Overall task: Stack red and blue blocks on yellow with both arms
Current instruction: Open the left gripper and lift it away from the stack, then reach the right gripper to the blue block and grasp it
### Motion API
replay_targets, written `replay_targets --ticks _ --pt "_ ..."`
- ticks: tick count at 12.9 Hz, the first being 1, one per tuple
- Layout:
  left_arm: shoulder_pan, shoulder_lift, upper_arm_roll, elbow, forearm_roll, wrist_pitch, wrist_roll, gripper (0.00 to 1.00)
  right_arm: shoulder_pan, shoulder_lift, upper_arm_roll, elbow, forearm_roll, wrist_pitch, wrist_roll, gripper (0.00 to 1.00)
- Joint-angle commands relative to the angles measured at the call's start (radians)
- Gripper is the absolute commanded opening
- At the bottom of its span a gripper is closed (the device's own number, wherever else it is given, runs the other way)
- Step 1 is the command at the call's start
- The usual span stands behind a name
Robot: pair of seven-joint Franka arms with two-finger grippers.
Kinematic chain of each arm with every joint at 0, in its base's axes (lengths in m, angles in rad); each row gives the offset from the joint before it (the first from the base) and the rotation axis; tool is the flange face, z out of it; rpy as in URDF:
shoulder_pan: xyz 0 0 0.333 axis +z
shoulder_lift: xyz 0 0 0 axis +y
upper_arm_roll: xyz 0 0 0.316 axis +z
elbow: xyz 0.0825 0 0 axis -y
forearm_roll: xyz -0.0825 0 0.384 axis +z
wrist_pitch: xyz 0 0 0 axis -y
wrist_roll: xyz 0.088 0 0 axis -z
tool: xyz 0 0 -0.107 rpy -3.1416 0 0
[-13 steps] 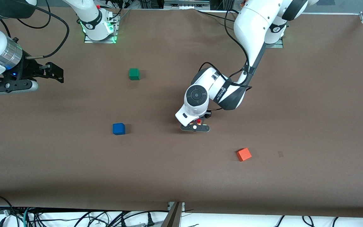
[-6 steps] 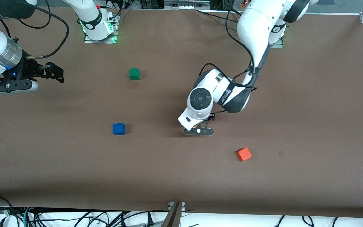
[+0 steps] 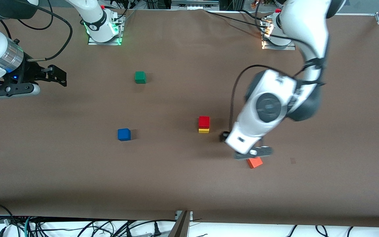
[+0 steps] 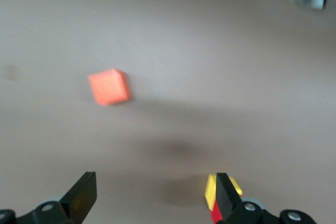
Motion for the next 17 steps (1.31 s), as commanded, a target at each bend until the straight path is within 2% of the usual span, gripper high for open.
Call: replay_targets --ticks 1,4,7,9,11,13,14,17 --pt "0.123 -0.070 -0.019 -0.019 0.007 -0.017 0.118 1.00 -0.001 0.008 0.003 0.020 0.000 -0.013 -0.005 1.00" --pt "0.255 -0.122 -0.019 -0.023 0.004 -0.042 0.244 1.00 -0.010 0.043 -0.004 0.020 0.066 0.071 -0.024 1.00" --pt "0.377 -0.209 -0.022 -0.033 -0.015 -0.132 0.407 1.00 -0.013 0.118 -0.004 0.020 0.053 0.120 -0.023 1.00" --pt "0.413 -0.316 -0.019 -0.129 -0.030 -0.169 0.439 1.00 0.002 0.218 -0.001 0.021 -0.042 0.162 -0.027 1.00" --pt "0.427 -0.428 -0.018 -0.271 -0.018 -0.172 0.438 1.00 0.019 0.232 0.004 0.015 -0.050 0.187 -0.028 1.00" --pt "0.427 -0.537 -0.018 -0.414 -0.015 -0.168 0.429 1.00 0.030 0.276 0.006 0.014 0.021 0.232 -0.006 1.00" --pt "0.427 -0.559 -0.019 -0.436 -0.013 -0.168 0.430 1.00 0.030 0.304 0.004 0.012 0.060 0.265 -0.005 1.00" --pt "0.427 -0.610 -0.039 -0.503 0.028 -0.171 0.409 1.00 0.059 0.414 0.006 0.012 0.083 0.403 0.075 1.00"
